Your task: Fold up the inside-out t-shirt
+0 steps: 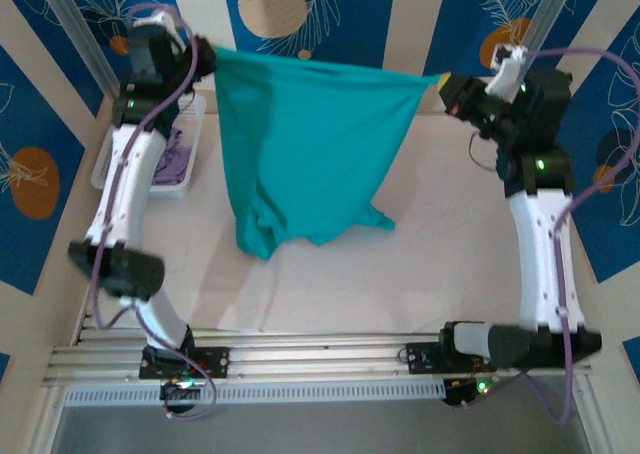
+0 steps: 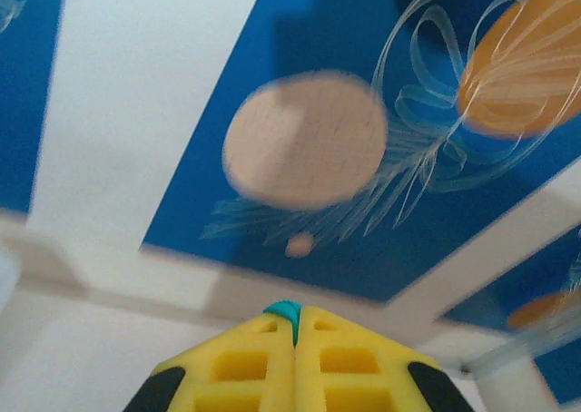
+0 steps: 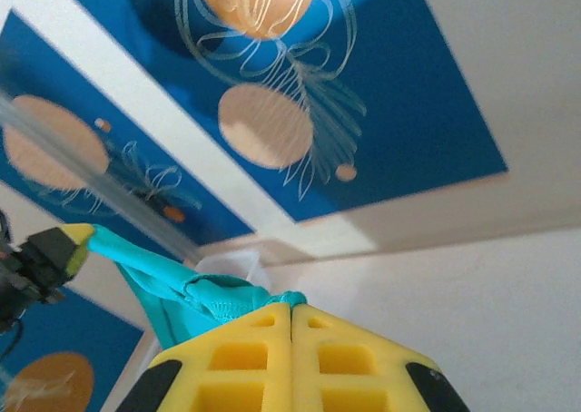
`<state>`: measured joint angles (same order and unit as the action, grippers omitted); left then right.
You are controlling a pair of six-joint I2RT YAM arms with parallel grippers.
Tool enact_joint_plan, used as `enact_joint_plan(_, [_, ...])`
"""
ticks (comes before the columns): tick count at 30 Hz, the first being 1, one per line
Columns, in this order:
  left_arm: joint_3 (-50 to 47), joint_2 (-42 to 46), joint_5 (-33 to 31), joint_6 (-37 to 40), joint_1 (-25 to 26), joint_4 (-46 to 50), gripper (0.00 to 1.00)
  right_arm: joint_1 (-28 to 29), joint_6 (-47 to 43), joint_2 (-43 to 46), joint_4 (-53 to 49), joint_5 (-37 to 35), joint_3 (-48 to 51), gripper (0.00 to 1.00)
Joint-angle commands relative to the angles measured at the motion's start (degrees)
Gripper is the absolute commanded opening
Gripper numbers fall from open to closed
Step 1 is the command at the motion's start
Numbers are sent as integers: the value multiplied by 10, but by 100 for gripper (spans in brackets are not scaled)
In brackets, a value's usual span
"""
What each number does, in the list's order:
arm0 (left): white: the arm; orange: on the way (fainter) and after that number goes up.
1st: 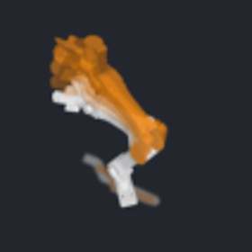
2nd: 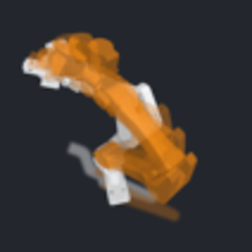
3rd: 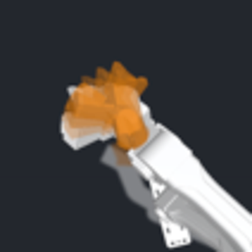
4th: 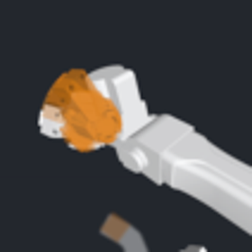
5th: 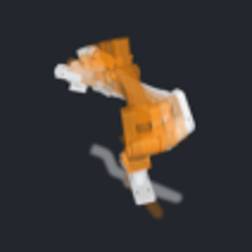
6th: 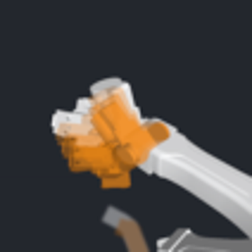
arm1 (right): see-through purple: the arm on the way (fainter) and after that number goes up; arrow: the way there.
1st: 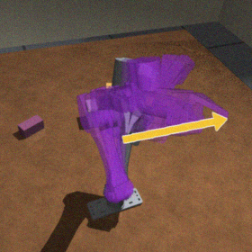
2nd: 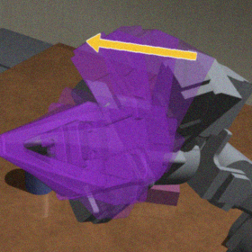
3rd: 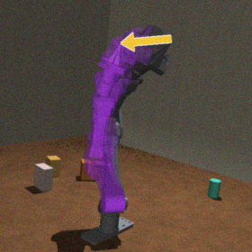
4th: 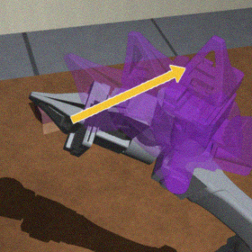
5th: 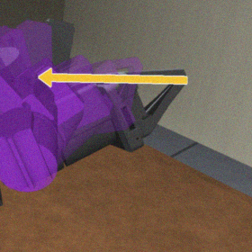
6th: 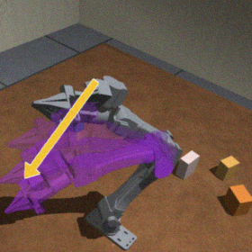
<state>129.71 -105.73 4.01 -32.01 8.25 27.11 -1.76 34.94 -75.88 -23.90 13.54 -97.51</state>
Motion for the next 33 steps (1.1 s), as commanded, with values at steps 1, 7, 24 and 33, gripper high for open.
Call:
enact_joint_plan(1, [259,-77,27,20,-10,78,0,-3,-8,-14,56,-28,-96,0])
enact_joint_plan(7, [162,30,57,14,-8,-3,0,13,-24,3,31,-29,-142,0])
enact_joint_plan(24, [-898,457,49,1,189,-179,0,13,27,319,-61,-71,554,0])
enact_joint_plan(33, [-972,369,77,34,240,-241,33,3,12,300,-31,-46,638,0])
